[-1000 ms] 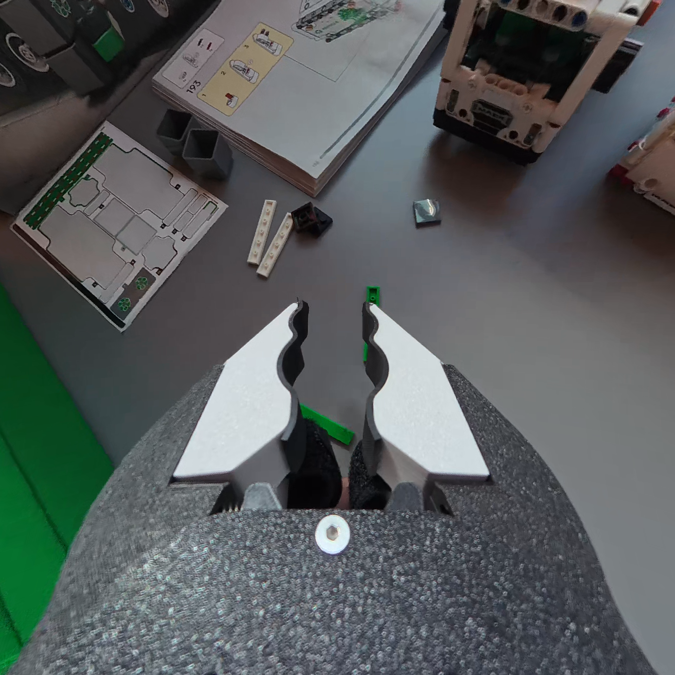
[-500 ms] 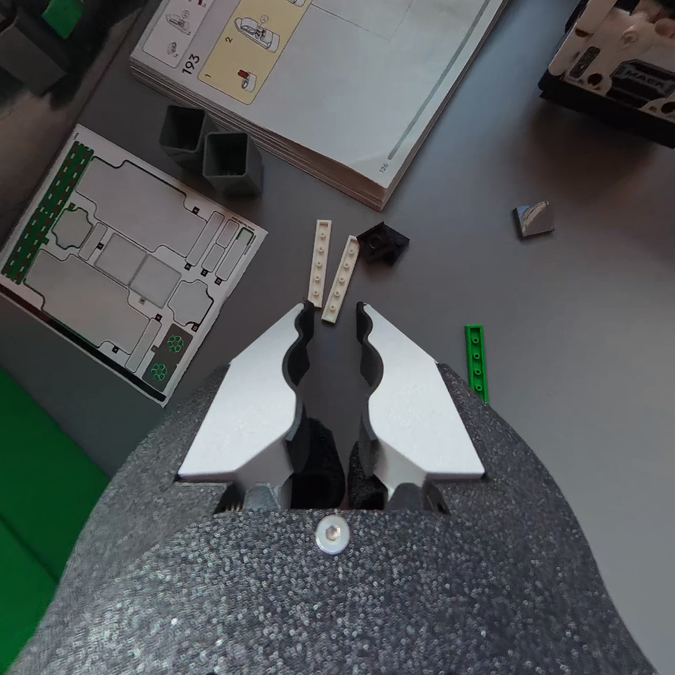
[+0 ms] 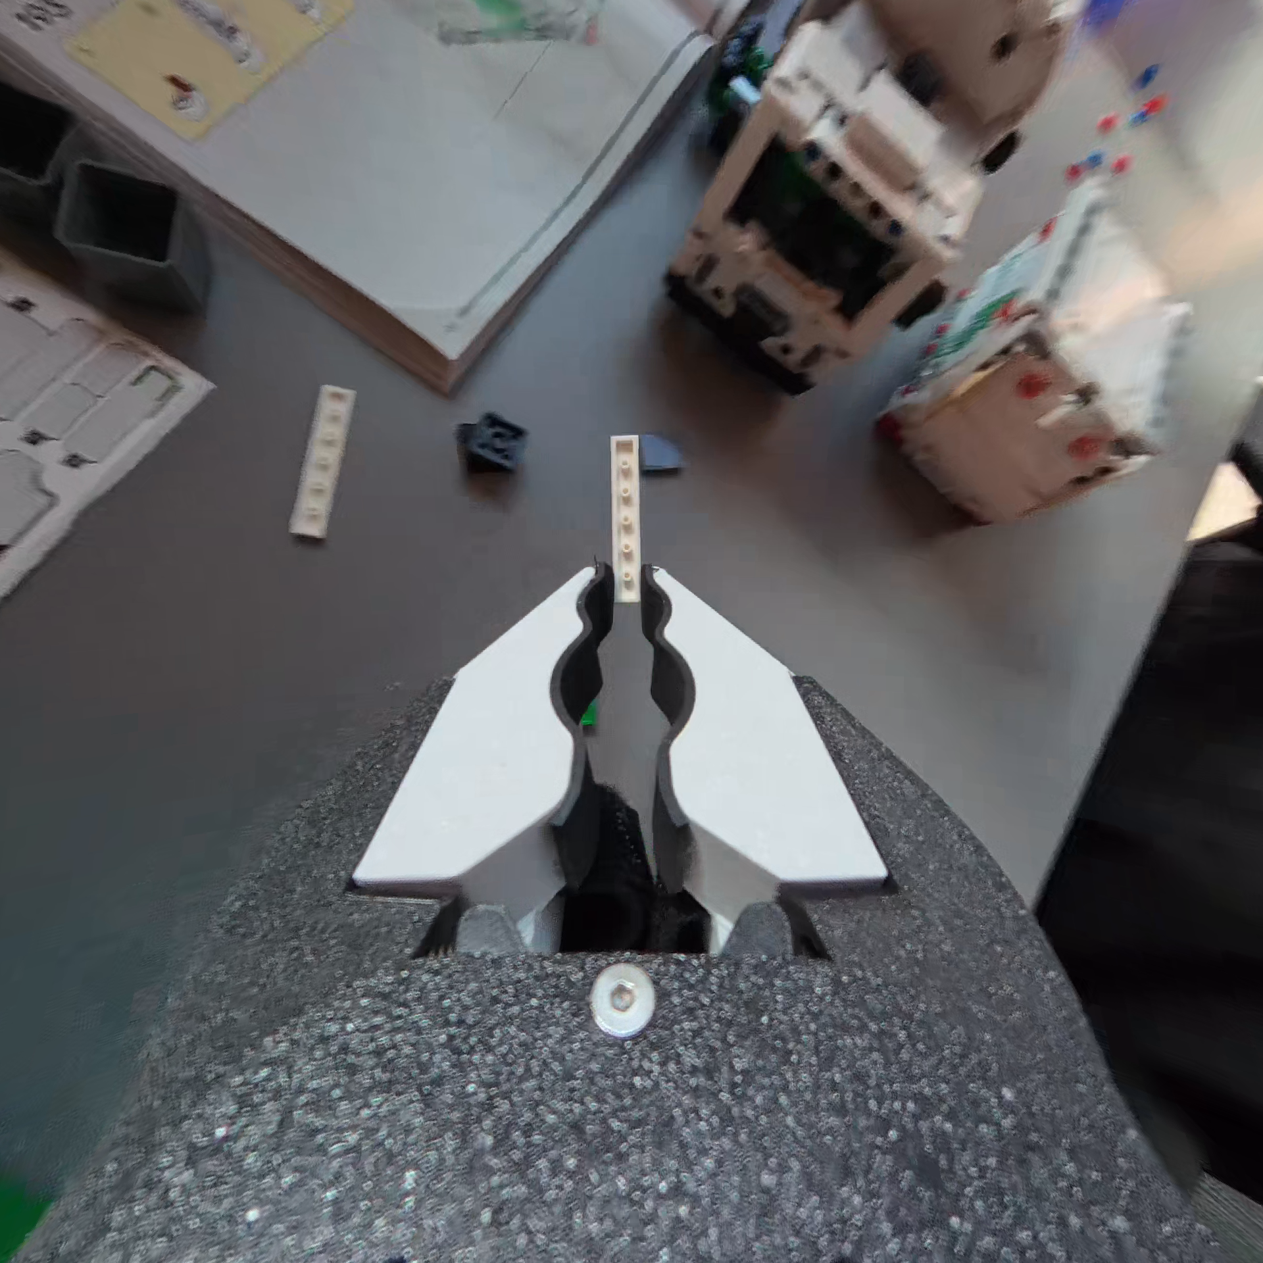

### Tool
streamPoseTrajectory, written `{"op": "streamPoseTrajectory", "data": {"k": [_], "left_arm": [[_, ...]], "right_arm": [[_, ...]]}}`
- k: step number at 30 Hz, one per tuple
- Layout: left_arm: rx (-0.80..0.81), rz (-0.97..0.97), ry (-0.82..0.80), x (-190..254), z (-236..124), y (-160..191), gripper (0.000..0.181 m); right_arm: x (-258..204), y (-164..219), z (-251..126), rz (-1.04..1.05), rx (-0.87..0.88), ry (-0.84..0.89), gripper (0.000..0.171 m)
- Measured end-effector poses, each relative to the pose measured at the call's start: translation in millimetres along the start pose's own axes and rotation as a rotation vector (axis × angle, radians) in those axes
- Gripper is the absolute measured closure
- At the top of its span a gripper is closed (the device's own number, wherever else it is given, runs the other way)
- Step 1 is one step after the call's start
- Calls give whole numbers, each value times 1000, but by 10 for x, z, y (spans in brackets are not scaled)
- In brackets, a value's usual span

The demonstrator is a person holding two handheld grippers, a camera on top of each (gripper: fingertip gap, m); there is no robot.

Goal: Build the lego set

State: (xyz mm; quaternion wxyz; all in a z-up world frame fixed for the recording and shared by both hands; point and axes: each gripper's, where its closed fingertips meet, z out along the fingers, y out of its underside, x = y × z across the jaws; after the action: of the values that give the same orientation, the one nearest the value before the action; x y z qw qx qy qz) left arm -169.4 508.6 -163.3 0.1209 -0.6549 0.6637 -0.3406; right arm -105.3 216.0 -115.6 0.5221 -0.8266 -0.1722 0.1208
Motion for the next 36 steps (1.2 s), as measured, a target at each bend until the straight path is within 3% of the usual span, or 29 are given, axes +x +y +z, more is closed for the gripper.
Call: {"op": "streamPoseTrajectory", "data": {"k": [1,5,8,12,22,23,26,29,36], "left_arm": [[18,-24,56,172,-28,-21,174],[56,-102,244,785,-91,-97,175],[33,-126,466,1369,-111,-162,175],[-102,-46,591,1930,-2,-95,175],[-246,39,669,2327,304,-25,176],[-252,41,675,2341,319,-17,176],[-244,43,683,2361,334,-38,175],[-168,90,621,2318,346,-137,177],[84,496,260,2269,397,-205,167]], "right_arm": [[25,-78,35,-76,-13,40,134],[100,-428,247,-404,-12,177,142],[13,-523,496,-543,-30,114,136],[-98,-558,667,-620,8,7,138],[-144,-273,724,-703,-71,-16,158],[-138,-252,718,-719,-80,-7,167],[-140,-228,682,-722,-96,-1,169],[-85,-156,685,-581,-113,-20,170],[-18,120,687,-287,-203,-83,169]]}}
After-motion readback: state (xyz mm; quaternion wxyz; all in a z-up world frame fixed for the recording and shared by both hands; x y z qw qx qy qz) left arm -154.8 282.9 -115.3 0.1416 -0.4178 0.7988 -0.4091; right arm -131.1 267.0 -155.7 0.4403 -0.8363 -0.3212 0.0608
